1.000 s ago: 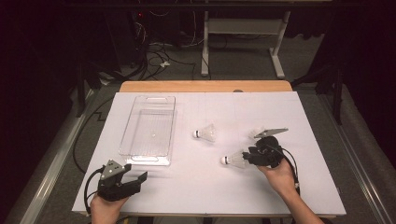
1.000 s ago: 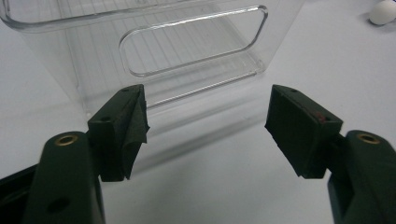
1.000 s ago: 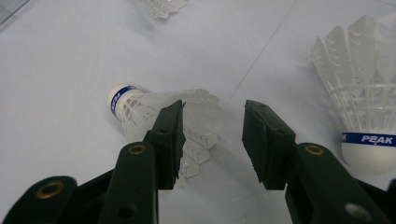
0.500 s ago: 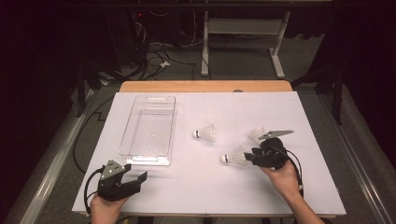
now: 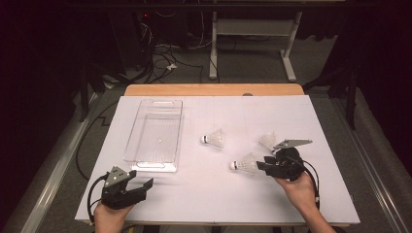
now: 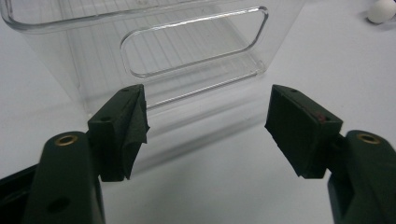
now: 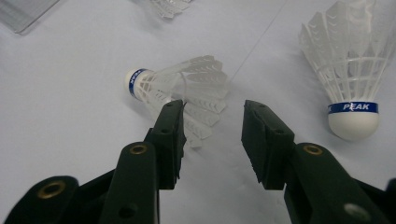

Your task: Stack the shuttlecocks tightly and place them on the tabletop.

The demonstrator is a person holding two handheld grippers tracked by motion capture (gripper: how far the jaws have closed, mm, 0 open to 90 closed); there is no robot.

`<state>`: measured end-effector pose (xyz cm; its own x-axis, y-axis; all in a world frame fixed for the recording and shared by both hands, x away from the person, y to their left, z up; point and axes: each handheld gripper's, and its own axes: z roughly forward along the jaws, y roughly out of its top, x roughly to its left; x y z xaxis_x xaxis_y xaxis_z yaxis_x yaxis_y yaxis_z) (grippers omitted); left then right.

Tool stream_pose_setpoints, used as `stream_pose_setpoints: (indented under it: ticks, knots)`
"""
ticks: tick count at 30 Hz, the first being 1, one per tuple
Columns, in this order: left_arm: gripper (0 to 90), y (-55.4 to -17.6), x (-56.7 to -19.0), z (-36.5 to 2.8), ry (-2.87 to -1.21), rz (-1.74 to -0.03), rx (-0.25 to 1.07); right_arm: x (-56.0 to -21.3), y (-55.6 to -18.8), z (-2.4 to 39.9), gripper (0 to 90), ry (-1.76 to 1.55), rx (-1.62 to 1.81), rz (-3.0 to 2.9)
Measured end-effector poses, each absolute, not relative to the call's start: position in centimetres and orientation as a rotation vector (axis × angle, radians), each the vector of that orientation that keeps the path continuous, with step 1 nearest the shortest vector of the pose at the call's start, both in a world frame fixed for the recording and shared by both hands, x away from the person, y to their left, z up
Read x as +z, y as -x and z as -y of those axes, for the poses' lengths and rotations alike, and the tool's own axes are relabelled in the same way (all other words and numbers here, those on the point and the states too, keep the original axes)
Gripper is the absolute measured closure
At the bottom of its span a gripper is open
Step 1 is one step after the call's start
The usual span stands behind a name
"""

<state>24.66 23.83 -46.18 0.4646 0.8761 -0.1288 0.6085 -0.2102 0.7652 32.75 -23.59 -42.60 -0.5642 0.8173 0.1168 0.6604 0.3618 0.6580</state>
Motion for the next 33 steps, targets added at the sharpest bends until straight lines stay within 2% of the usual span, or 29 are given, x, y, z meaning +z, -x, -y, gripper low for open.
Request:
stream_pose_setpoints:
  ticks: [9,17,33]
  knots:
    - [30.4,-24.6,-46.2,-23.8,-1.925,-1.240,0.431,-42.4,-31.6,22.9,59.8,-1.290,1.023,-2.416]
    - [30.3,-24.6,-46.2,-23.9,-1.923,-1.241,0.427,-42.9,-32.1,21.8,61.7,-1.282,1.013,-2.454]
    - [30.4,-24.6,-46.1,-23.9,-1.925,-1.237,0.432,-43.9,-33.2,20.4,78.4,-1.274,0.985,-2.515]
